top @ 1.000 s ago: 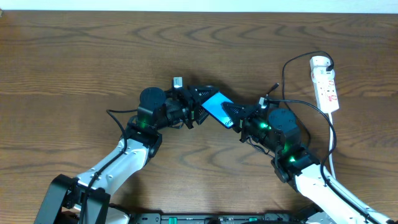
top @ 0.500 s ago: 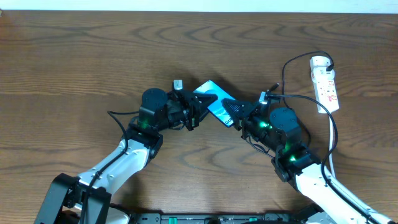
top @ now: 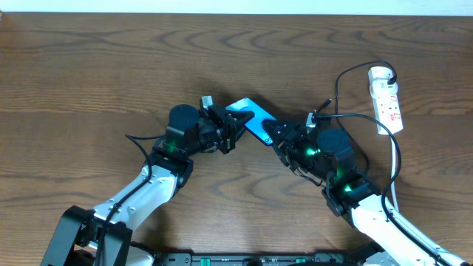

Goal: Plug charger to phone and switch on socket
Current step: 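Release the phone with the right gripper and grasp the black USB-C cable end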

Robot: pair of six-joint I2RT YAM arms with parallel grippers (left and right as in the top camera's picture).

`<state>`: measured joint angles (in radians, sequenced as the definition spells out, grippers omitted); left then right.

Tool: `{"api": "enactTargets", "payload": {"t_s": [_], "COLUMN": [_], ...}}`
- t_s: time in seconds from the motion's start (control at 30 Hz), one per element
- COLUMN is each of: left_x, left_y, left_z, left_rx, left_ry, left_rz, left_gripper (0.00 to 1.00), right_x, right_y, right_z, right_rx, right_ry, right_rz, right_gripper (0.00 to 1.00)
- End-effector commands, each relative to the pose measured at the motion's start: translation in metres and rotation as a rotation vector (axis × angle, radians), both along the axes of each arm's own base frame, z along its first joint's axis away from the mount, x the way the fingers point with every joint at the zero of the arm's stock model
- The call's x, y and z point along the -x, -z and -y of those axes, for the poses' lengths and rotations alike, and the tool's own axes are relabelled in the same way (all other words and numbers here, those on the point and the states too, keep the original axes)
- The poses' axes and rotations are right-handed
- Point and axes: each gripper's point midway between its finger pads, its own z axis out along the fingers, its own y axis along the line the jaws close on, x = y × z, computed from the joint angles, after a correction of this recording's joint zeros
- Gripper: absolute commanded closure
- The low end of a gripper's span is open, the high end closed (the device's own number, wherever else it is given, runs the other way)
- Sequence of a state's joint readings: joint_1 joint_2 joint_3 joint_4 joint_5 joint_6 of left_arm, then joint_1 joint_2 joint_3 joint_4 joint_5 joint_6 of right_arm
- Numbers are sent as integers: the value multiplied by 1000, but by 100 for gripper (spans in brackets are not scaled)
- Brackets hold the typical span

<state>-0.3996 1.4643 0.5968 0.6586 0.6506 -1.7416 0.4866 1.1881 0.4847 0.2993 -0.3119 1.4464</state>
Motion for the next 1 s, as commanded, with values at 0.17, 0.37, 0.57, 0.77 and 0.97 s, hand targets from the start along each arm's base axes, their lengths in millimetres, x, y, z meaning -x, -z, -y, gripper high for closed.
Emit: {"api": "enactTargets", "payload": {"t_s": [0.17, 0.37, 0.57, 0.77, 0.97], "left_x": [-4, 16, 17, 19, 24], "left_y": [52, 64, 64, 62, 55], "left_z": [-30, -24, -23, -21, -14], "left_rx": [-302, -310, -312, -294, -237], "left_ry": [-71, 28, 36, 50, 84], "left_rz": [-16, -73, -66, -76, -94], "left_gripper": [92, 93, 93, 92, 92], "right_x": [-33, -37, -40, -71, -81], "right_y": [19, -6, -47, -25, 31], "right_z": [73, 92, 124, 134, 133], "right_rx": [766, 866, 1055, 1135, 1171], "right_ry": [85, 59, 12, -50, -108], "right_rz": [391, 319, 64, -76, -196], "right_gripper": [25, 24, 23, 6, 3]}}
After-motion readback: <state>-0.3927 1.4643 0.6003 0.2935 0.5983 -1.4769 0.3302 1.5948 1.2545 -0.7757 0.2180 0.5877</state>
